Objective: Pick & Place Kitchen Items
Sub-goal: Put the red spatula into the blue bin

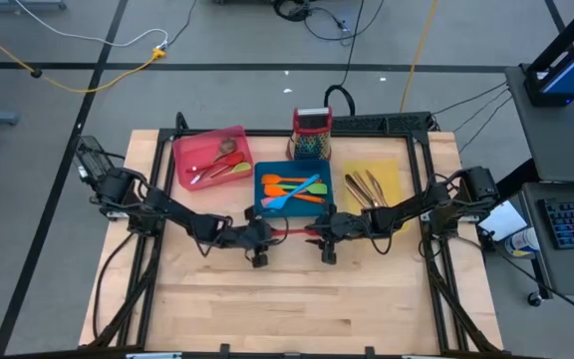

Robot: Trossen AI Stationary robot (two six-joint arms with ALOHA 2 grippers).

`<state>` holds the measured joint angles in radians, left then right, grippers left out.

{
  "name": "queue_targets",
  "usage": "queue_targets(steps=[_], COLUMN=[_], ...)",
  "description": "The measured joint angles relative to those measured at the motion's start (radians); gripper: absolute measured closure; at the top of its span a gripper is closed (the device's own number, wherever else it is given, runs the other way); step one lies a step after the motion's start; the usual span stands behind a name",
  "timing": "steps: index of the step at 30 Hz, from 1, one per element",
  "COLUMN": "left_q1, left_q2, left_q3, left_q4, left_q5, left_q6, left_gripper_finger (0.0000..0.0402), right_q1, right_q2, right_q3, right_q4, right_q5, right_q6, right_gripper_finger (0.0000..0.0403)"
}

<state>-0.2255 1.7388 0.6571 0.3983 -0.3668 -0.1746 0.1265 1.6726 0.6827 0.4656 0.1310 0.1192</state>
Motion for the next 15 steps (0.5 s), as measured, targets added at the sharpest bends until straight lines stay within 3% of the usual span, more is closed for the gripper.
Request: queue_targets(steps=[11,15], left_q1=[0.022,0.033], left_q2=[0.151,0.18], left_q3=[0.003,0.002], left_q4=[0.058,0.078], left_q5=[-0.098,-0.036], left_q6=[-0.096,-0.097], left_gripper_finger=[0.0248,0.0247], right_q1=[0.0,0.0], right_q2=[0.0,0.0], right_q3=[0.0,0.0], right_q4=[0.0,0.0], right_q5=[0.051,0.051], right_q6=[0.0,0.0], right_gripper_finger=[0.0228,0.0229])
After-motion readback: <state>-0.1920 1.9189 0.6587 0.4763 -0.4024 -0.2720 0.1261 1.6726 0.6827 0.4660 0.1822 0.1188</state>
